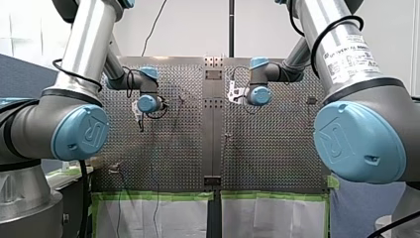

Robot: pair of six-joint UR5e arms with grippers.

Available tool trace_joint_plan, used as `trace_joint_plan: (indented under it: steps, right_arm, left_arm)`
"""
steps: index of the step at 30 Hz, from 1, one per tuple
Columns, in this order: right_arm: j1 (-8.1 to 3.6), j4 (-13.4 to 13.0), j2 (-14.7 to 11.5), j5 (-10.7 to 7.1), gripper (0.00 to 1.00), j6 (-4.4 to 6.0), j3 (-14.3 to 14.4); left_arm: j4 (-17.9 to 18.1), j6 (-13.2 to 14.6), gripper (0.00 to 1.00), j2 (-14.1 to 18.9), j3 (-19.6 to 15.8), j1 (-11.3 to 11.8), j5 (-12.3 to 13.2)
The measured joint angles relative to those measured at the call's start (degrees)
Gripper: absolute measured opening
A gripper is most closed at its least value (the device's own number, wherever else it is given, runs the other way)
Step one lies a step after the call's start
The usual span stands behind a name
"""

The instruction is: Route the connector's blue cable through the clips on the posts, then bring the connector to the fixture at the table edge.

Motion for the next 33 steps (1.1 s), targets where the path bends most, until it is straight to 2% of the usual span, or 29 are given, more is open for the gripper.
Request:
trace_joint_plan:
  steps: [2,4,5,6,7,8,10,11,12,16,26,33]
  right_arm:
    - [0.0,0.02,0.04,-0.1,0.0,0.0,-0.01]
    - [0.01,0.06,0.06,-0.28,0.0,0.0,-0.01]
    - [0.06,0.11,0.08,-0.39,0.0,0.0,-0.01]
    - [0.11,0.14,0.1,-0.45,0.0,0.0,-0.01]
    - [0.15,0.18,0.1,-0.49,0.0,0.0,-0.01]
    - [0.21,0.22,0.11,-0.52,0.0,0.0,0.01]
    - [0.33,0.28,0.15,-0.55,0.0,-0.01,0.02]
    - [0.39,0.34,0.18,-0.57,0.0,-0.02,0.01]
    - [0.44,0.4,0.19,-0.57,0.0,-0.04,0.01]
    - [0.65,0.68,0.23,-0.71,0.0,-0.12,0.03]
    - [1.26,1.35,0.33,-0.87,0.0,-0.19,0.02]
    - [1.58,1.7,0.33,-0.86,0.0,-0.05,0.0]
  left_arm:
    - [-0.01,-0.18,0.0,-0.02,0.05,0.19,0.35]
    - [-0.04,-0.28,0.22,-0.02,0.05,0.32,0.8]
    - [-0.08,-0.37,0.22,-0.02,0.05,0.4,1.18]
    - [-0.1,-0.51,0.36,-0.01,0.05,0.47,1.49]
    - [-0.12,-0.7,0.68,-0.01,0.04,0.54,1.75]
    - [-0.13,-0.93,0.68,-0.01,0.04,0.6,1.99]
    - [-0.13,-1.66,0.93,-0.02,0.03,0.78,2.47]
    - [-0.18,-2.23,0.93,-0.01,0.03,0.9,2.66]
    - [-0.28,-2.68,1.0,0.0,0.03,0.97,2.74]
    - [-1.36,-3.93,1.0,0.09,0.06,1.07,2.67]
    - [-5.76,-4.29,1.0,2.45,0.0,0.8,-1.18]
    - [-9.0,-4.32,1.0,4.49,-0.08,0.29,0.74]
